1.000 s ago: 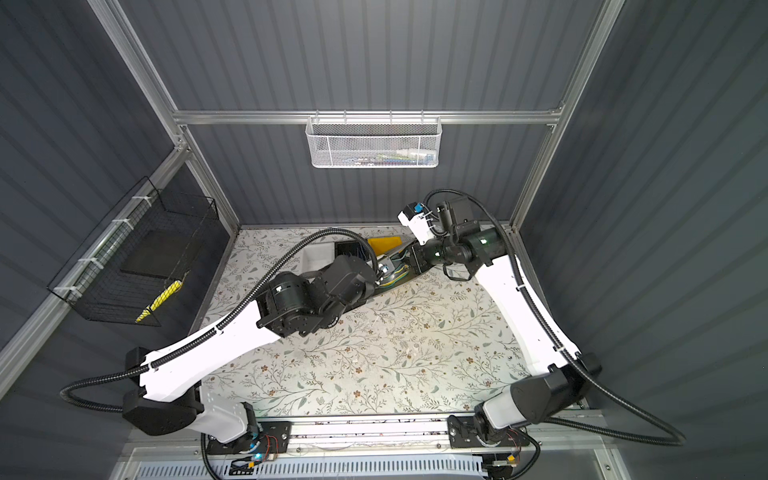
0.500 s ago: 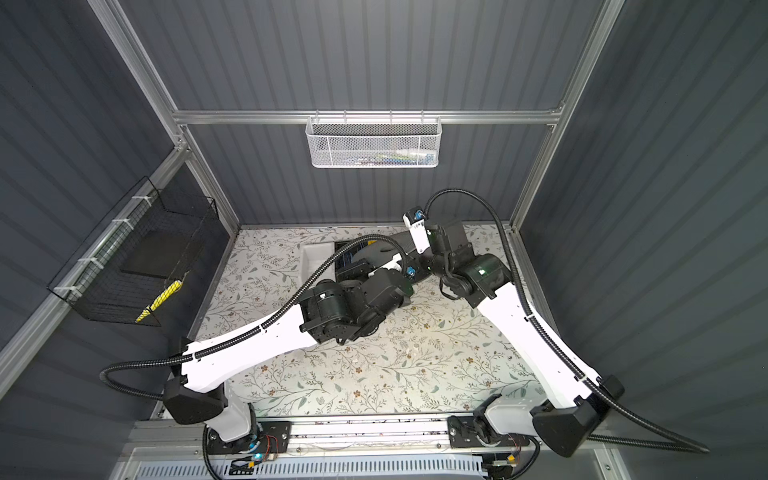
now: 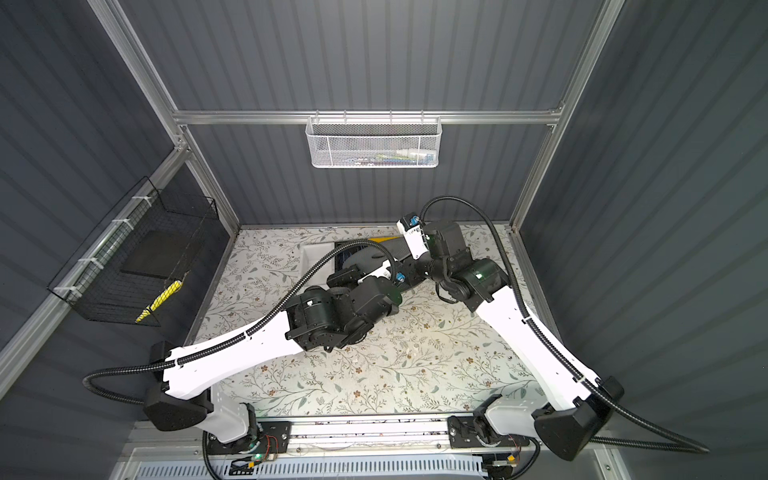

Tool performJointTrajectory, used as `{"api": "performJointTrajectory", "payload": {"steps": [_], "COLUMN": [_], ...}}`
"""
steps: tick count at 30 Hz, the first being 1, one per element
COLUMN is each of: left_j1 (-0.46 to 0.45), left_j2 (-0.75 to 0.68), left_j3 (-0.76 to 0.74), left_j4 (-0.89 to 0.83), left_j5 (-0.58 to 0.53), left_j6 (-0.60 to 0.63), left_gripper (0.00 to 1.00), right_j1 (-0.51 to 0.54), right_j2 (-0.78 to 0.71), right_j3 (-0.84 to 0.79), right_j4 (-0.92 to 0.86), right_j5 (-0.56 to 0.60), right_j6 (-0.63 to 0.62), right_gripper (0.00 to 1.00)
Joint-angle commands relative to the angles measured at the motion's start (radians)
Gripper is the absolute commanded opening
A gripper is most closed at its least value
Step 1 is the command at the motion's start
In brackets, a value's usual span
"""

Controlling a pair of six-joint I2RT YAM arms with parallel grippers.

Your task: Wrap the cables

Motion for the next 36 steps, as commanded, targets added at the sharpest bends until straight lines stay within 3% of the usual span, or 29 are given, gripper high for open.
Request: {"api": "performJointTrajectory", "payload": {"steps": [1,6,15,18,24,31,36], "left_j1": [0.039,0.033,0.033,0.033,0.048,0.112,0.152], "left_j2": [0.049,-0.002,-0.078,-0.119,-0.168,-0.151,-0.134], "left_j3": [-0.048,-0.080,-0.129,-0.161,-0.188,-0.148,-0.169], "left_j4": [0.225,0.220,0.262,0.264,0.223,0.104,0.096], "left_j5": [0.014,0.066,0.061,0.102,0.192,0.363,0.356], "left_j6": [0.014,0.017,0.011,-0.007,-0.073,-0.204,-0.238], "left_gripper": [0.00,0.00,0.00,0.00,0.00,0.00,0.00], "right_j1": [0.034,0.000,-0.058,-0.109,-0.216,-0.274,-0.318], "right_j2": [-0.096,-0.124,-0.140,-0.179,-0.246,-0.285,-0.305], "right_j3": [-0.009,0.007,0.024,0.022,0.011,-0.039,-0.113], "right_j4": [-0.050,-0.065,-0.155,-0.168,-0.146,-0.078,0.000], "right_j5": [-0.536,-0.557,-0.527,-0.507,-0.519,-0.588,-0.590], "right_j6": [0.005,-0.016,-0.051,-0.057,-0.031,0.047,0.114], "right_gripper": [0.11,0.21,0.26,0.38,0.47,0.46,0.38]}}
